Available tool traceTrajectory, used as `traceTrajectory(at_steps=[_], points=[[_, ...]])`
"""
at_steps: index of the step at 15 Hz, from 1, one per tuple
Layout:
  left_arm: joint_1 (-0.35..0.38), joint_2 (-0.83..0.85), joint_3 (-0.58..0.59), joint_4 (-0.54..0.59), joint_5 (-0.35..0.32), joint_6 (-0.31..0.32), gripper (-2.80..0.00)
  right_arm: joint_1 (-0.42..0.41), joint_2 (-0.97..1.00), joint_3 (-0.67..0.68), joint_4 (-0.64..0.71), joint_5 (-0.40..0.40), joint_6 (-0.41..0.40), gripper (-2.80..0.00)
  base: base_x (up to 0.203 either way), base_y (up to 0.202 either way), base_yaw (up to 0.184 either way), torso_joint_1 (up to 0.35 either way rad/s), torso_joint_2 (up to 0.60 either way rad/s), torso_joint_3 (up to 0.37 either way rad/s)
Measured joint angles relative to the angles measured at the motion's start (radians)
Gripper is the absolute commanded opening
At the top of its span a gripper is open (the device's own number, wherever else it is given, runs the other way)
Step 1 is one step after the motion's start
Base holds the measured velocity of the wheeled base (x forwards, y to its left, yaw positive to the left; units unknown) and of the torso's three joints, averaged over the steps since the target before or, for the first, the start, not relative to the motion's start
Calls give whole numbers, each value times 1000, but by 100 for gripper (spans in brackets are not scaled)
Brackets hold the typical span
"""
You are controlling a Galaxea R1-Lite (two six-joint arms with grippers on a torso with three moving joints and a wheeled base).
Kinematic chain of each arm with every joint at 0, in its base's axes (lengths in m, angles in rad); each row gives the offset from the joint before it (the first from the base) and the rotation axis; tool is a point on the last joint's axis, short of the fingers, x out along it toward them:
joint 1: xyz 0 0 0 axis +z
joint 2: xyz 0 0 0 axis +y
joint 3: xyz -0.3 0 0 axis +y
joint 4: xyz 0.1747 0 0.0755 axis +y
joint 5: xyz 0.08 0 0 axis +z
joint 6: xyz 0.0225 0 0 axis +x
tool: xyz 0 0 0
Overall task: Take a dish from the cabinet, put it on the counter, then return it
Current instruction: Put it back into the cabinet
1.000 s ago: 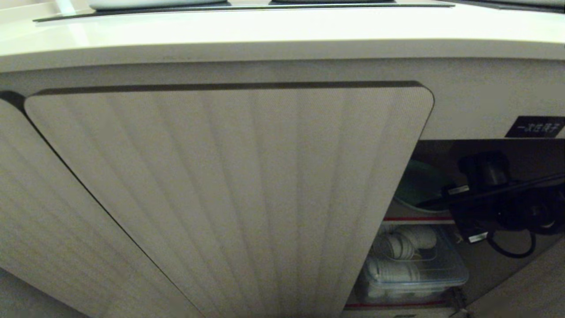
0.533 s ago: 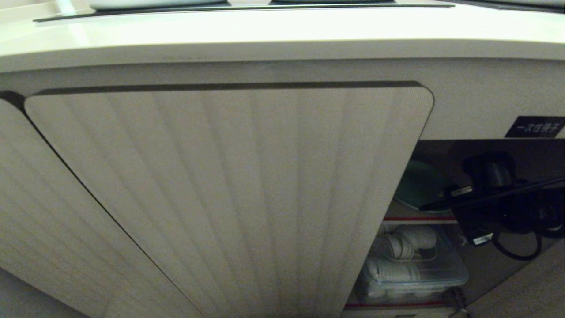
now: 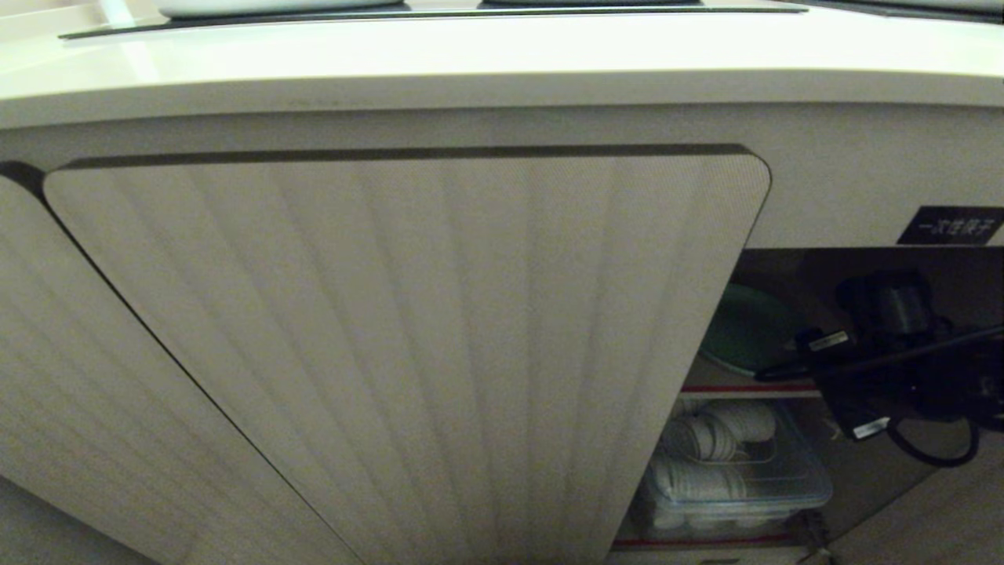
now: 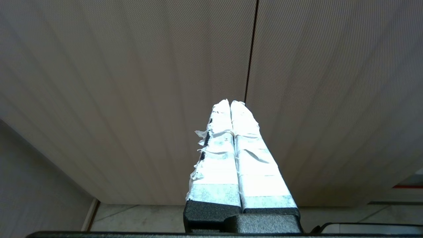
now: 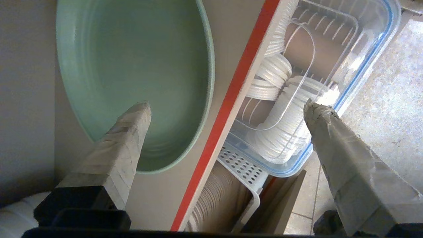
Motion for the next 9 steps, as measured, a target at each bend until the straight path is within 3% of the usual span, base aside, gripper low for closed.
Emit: traceTrajectory(at_steps=[9], points=[[0,0,0,0,0,0,-280,0,-65,49,-8,10,-74,0,0,0,0,0,0,0]])
